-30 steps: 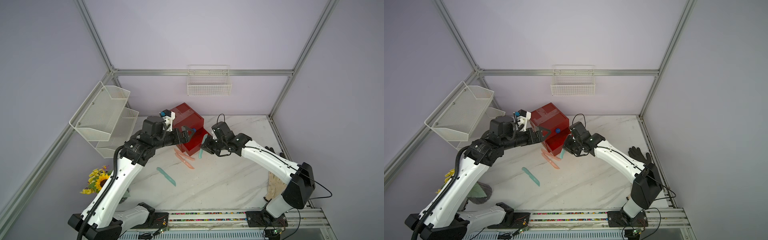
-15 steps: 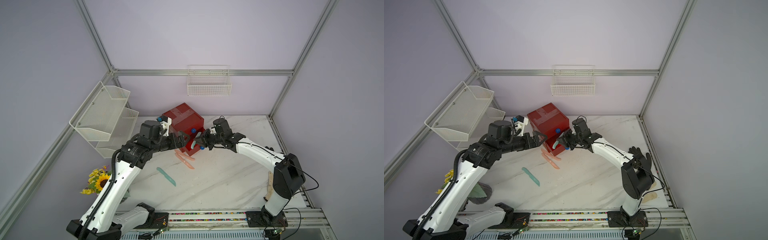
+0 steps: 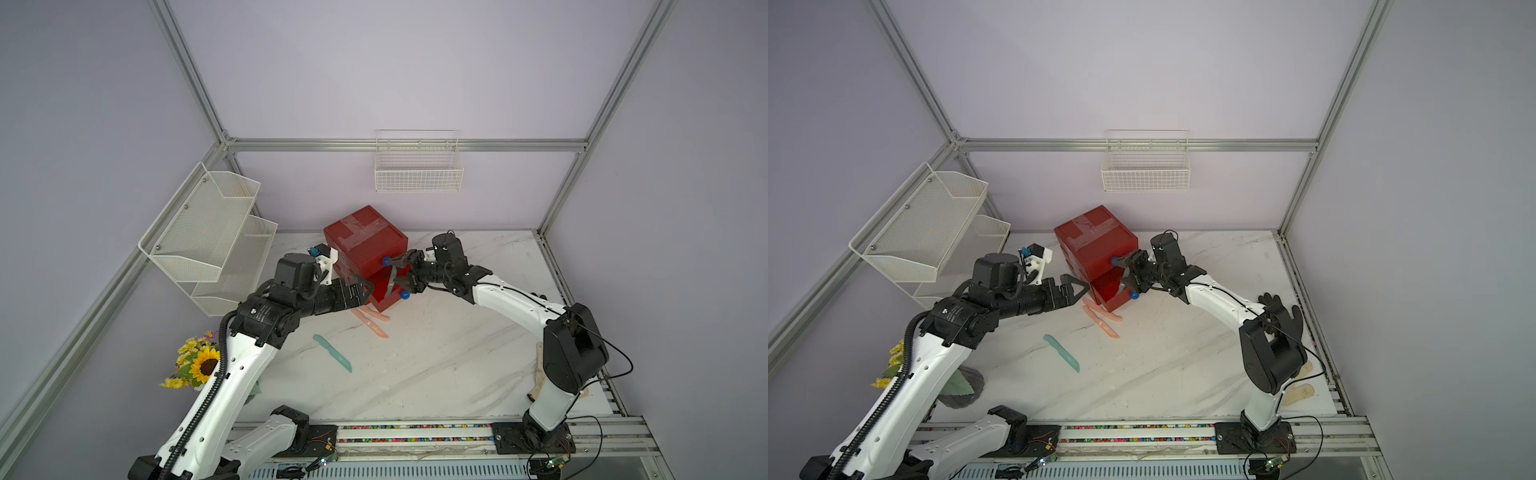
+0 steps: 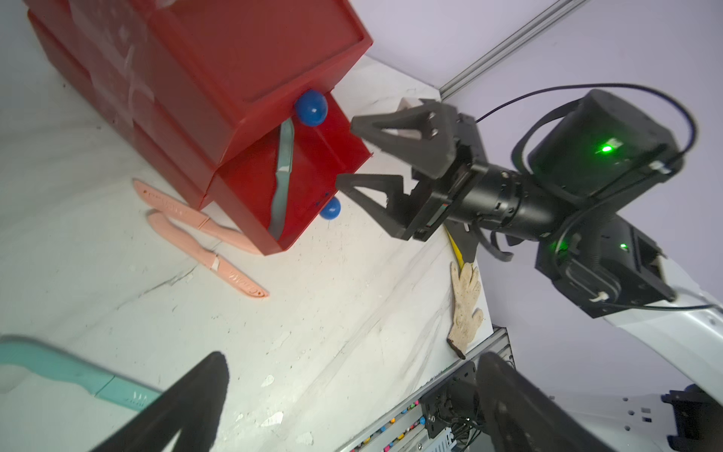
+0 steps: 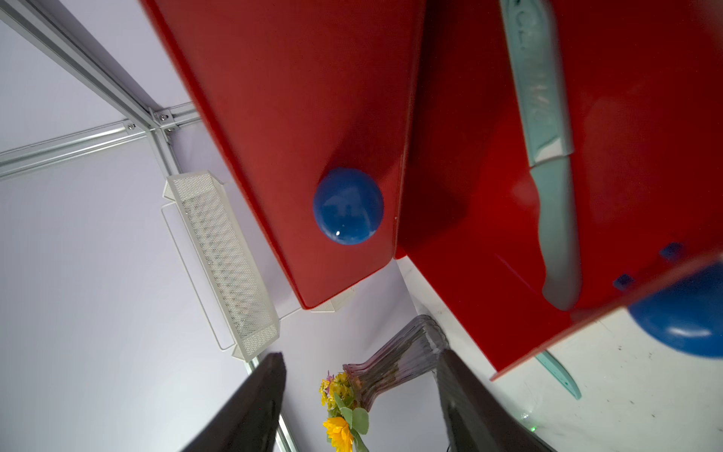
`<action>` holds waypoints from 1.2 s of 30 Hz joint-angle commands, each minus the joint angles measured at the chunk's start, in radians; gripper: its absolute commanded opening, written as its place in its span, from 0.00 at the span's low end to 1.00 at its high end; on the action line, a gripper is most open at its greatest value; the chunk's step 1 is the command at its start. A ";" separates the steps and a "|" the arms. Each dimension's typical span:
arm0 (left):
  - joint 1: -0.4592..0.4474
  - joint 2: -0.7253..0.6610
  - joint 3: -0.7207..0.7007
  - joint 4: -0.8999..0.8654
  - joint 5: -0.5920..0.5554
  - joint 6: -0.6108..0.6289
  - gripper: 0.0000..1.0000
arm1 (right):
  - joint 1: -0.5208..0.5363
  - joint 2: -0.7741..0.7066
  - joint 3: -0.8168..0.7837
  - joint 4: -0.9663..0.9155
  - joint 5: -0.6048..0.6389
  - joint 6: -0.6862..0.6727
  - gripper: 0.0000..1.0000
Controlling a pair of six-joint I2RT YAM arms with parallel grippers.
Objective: Place the fruit knives into the drawer by color
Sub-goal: Place the fruit knife in the drawer, then pick up the fruit knife from the center of the board.
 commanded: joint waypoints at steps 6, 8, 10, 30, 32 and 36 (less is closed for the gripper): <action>0.008 -0.115 -0.171 -0.250 -0.162 -0.157 1.00 | 0.053 -0.194 -0.045 -0.009 -0.021 -0.324 0.71; 0.008 -0.130 -0.223 -0.268 -0.185 -0.208 1.00 | 0.081 -0.227 -0.059 -0.068 -0.014 -0.416 0.75; 0.008 -0.132 -0.274 -0.269 -0.208 -0.261 1.00 | 0.108 -0.261 -0.098 -0.083 -0.015 -0.482 0.84; 0.132 0.302 -0.398 0.004 -0.228 -0.362 0.63 | 0.160 -0.303 -0.191 -0.113 -0.041 -0.628 0.97; 0.150 0.315 -0.418 0.027 -0.250 -0.336 0.63 | 0.160 -0.311 -0.201 -0.110 -0.051 -0.629 0.98; 0.203 0.315 -0.478 0.131 -0.261 -0.287 0.60 | 0.160 -0.327 -0.220 -0.108 -0.058 -0.630 0.97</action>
